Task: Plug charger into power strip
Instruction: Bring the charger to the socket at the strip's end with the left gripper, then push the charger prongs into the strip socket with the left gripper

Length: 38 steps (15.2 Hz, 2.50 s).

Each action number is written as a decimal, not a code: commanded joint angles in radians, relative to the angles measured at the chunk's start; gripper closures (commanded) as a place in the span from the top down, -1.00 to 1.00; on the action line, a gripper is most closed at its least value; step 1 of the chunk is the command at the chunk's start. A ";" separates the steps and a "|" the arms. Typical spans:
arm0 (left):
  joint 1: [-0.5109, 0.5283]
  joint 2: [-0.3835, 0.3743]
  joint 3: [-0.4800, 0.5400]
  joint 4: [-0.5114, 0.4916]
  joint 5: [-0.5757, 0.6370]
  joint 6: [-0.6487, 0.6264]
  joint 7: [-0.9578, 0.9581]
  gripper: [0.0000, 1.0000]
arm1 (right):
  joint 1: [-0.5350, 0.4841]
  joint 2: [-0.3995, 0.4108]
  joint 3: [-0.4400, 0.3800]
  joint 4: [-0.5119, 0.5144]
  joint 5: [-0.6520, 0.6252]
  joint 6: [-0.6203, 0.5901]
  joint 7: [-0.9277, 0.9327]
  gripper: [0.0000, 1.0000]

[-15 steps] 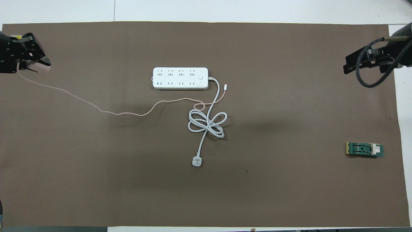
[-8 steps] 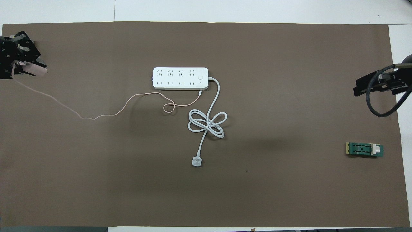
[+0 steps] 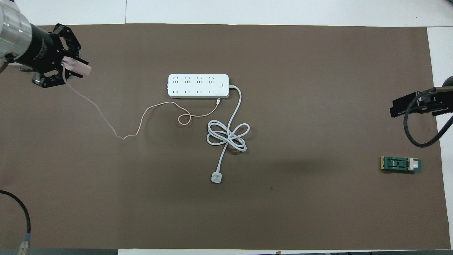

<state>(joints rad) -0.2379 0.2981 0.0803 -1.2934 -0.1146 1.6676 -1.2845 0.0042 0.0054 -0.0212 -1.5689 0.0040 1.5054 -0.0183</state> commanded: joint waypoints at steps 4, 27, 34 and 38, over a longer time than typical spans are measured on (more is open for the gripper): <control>-0.110 0.111 0.019 0.016 0.088 0.107 -0.359 -1.00 | -0.007 -0.027 0.017 -0.029 -0.018 0.025 0.017 1.00; -0.248 0.389 0.021 0.088 0.148 0.164 -0.673 -1.00 | 0.002 -0.027 0.020 -0.028 -0.036 0.029 0.015 1.00; -0.264 0.432 0.021 0.103 0.147 0.169 -0.674 -1.00 | 0.003 -0.027 0.020 -0.028 -0.035 0.030 0.015 1.00; -0.264 0.438 0.016 0.103 0.147 0.169 -0.679 -1.00 | 0.002 -0.027 0.020 -0.029 -0.036 0.030 0.014 1.00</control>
<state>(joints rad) -0.4906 0.7119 0.0869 -1.2281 0.0140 1.8388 -1.9481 0.0073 0.0005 -0.0087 -1.5689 -0.0067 1.5127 -0.0159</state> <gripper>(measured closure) 0.714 0.000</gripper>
